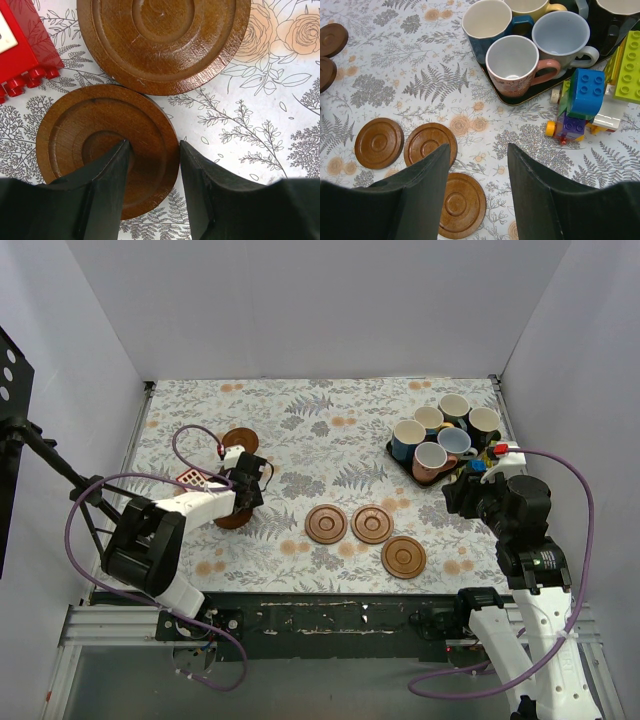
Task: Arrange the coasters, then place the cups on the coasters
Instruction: Move the coaster to the center of the board.
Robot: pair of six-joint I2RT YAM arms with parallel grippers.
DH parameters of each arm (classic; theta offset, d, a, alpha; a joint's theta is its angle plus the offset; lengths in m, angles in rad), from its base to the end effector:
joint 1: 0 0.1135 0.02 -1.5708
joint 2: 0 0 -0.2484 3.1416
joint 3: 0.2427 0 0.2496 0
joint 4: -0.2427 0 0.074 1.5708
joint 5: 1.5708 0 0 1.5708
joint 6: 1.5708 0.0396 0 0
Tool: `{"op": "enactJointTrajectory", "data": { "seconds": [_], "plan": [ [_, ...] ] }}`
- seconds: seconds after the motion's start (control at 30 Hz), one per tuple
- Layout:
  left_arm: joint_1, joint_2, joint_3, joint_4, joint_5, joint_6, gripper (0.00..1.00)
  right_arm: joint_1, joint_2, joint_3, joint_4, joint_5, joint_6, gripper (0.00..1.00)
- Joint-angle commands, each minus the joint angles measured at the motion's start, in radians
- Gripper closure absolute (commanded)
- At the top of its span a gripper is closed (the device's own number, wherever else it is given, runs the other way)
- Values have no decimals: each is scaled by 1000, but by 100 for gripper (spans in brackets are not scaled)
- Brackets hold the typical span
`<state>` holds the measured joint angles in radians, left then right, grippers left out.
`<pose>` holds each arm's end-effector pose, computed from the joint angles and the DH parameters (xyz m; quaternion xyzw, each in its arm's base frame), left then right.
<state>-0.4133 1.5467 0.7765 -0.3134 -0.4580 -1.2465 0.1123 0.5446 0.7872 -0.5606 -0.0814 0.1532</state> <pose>0.2643 -0.0968 0.1394 -0.4325 0.8422 -0.0246 0.3211 0.1349 0.0184 0.3231 -0.0073 0.8098 0.1102 0.5762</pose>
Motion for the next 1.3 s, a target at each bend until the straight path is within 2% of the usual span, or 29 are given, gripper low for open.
{"op": "enactJointTrajectory", "data": {
  "seconds": [0.0,0.37,0.53,0.73,0.9,1.1,1.2,1.27],
  "plan": [
    [16,36,0,-21,-14,7,58,0,-12,4,11,6,-10,42],
    [16,16,0,-23,2,13,57,1,-12,3,10,6,-11,42],
    [13,-37,-2,-30,35,25,47,0,-12,-2,14,3,-9,42],
    [14,-121,3,-39,54,51,44,0,-9,-6,18,0,-7,42],
    [13,-224,56,-70,119,130,44,1,-9,-6,21,0,-7,42],
    [8,-399,113,-85,266,288,33,0,-40,-12,48,17,8,42],
    [-10,-439,153,-110,356,286,32,1,-38,-19,65,11,19,42],
    [-65,-444,159,-118,375,254,32,0,-28,-23,71,-1,29,42]
  ]
}}
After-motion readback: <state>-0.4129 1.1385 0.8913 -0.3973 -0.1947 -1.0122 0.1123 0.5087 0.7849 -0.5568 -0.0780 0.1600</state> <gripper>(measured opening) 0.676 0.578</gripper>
